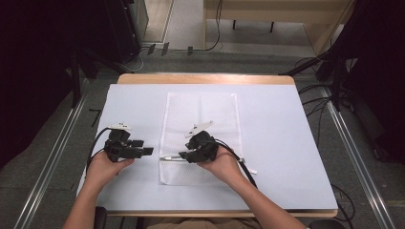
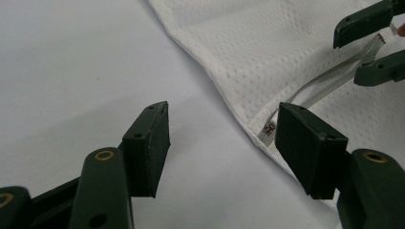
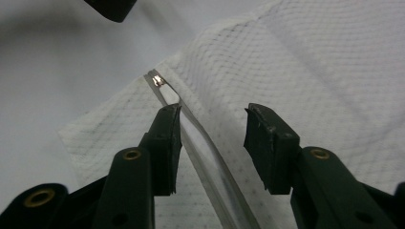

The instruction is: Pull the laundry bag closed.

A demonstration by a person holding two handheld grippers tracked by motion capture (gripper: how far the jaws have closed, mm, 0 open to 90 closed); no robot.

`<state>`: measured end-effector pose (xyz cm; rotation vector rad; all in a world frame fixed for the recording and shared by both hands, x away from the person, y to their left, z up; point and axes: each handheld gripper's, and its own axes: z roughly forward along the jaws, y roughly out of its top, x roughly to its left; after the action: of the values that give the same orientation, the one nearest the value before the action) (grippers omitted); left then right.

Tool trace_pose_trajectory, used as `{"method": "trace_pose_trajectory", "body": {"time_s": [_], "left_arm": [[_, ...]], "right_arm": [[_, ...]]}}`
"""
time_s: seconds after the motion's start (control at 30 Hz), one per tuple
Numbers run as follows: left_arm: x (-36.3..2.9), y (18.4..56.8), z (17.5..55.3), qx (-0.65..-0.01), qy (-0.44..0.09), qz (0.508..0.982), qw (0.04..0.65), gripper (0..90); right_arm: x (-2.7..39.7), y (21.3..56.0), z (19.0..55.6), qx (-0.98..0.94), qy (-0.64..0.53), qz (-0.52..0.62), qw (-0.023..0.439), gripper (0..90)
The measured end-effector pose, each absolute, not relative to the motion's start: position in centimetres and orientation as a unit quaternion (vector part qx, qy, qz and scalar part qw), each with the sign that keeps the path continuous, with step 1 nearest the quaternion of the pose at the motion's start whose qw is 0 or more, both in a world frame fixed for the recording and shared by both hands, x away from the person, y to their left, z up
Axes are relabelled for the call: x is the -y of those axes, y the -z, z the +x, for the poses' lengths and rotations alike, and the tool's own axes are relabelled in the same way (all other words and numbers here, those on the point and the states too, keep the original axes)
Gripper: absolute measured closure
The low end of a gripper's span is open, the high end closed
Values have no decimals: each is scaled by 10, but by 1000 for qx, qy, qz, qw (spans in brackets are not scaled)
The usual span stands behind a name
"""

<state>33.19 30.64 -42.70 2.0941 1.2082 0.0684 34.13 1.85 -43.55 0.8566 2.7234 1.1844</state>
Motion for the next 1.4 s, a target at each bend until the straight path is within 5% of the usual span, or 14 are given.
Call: {"method": "trace_pose_trajectory", "body": {"time_s": [0.77,1.4], "left_arm": [[-309,426,332,-467,-30,807,360,369],[-311,426,332,-470,-29,805,361,368]], "right_arm": [[-59,464,341,-888,-369,273,-12,776],[-79,463,340,-891,-370,261,-3,798]]}}
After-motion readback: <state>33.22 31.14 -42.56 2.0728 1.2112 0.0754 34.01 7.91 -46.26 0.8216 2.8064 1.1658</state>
